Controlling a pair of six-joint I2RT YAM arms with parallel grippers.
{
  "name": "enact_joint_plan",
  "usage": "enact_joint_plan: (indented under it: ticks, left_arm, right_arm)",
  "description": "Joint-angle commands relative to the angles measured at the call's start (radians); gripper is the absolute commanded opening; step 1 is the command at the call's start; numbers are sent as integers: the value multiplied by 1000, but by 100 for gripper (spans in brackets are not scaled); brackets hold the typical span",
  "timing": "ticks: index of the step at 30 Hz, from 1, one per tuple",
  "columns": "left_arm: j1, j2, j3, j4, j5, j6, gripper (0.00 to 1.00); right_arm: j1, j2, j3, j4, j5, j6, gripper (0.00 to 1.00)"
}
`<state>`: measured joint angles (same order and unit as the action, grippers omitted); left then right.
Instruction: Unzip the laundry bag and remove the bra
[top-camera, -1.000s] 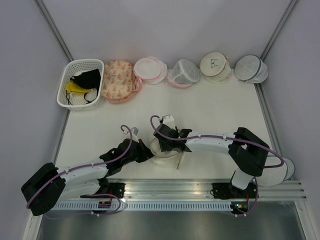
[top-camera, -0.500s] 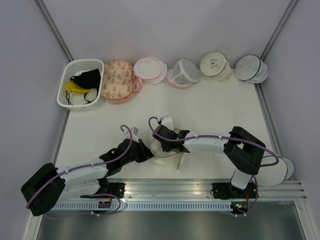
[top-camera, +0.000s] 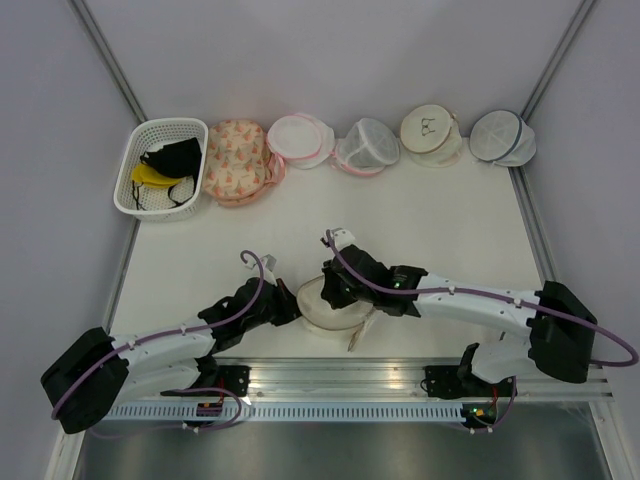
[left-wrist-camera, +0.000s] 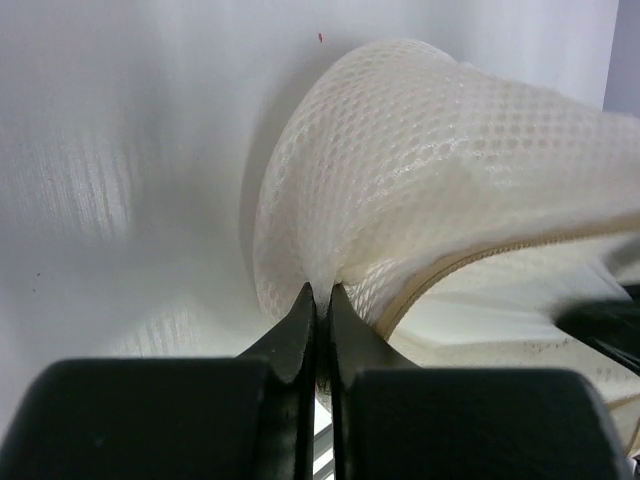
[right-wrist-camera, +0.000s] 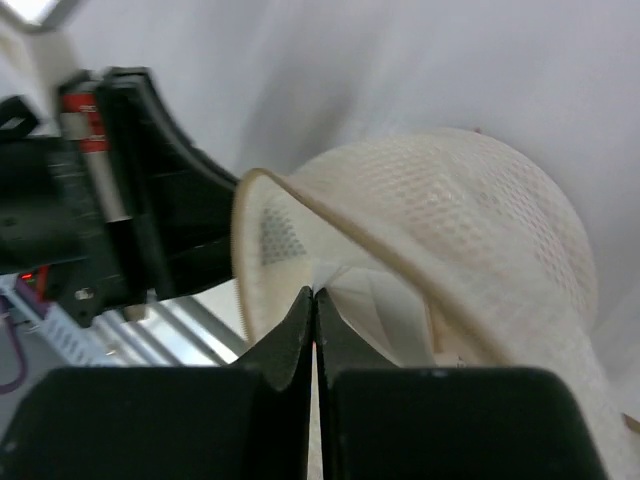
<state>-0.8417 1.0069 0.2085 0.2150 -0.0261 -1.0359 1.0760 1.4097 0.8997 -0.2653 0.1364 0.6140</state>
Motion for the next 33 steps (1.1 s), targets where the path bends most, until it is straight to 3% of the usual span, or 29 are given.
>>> enact_joint_plan:
  ticks: [1, 12, 20, 23, 24, 28, 29, 33]
  left_arm:
    - [3, -14, 20, 23, -23, -6, 2]
    - [3, -42, 28, -9, -29, -1, 2]
    - [3, -83, 26, -40, -43, 0, 2]
    - [3, -83, 29, -43, -44, -1, 2]
    - [3, -83, 31, -45, -44, -3, 2]
    - [3, -79, 38, -46, -46, -1, 2]
    - [3, -77, 40, -45, -46, -1, 2]
    - [3, -68, 48, -43, -43, -3, 2]
  right_arm:
    - [7, -89, -22, 124, -132, -13, 0]
    - [2, -187, -35, 405, -544, 26, 1]
    - [-4, -284, 39, 414, -675, 10, 0]
    - [-14, -305, 109, 290, -589, -48, 0]
    - [-16, -302, 129, 173, -552, -66, 0]
    - [-14, -218, 217, -113, -170, -108, 1]
    - [-14, -200, 223, -162, -143, -111, 1]
    - [-16, -126, 186, -145, -60, -100, 0]
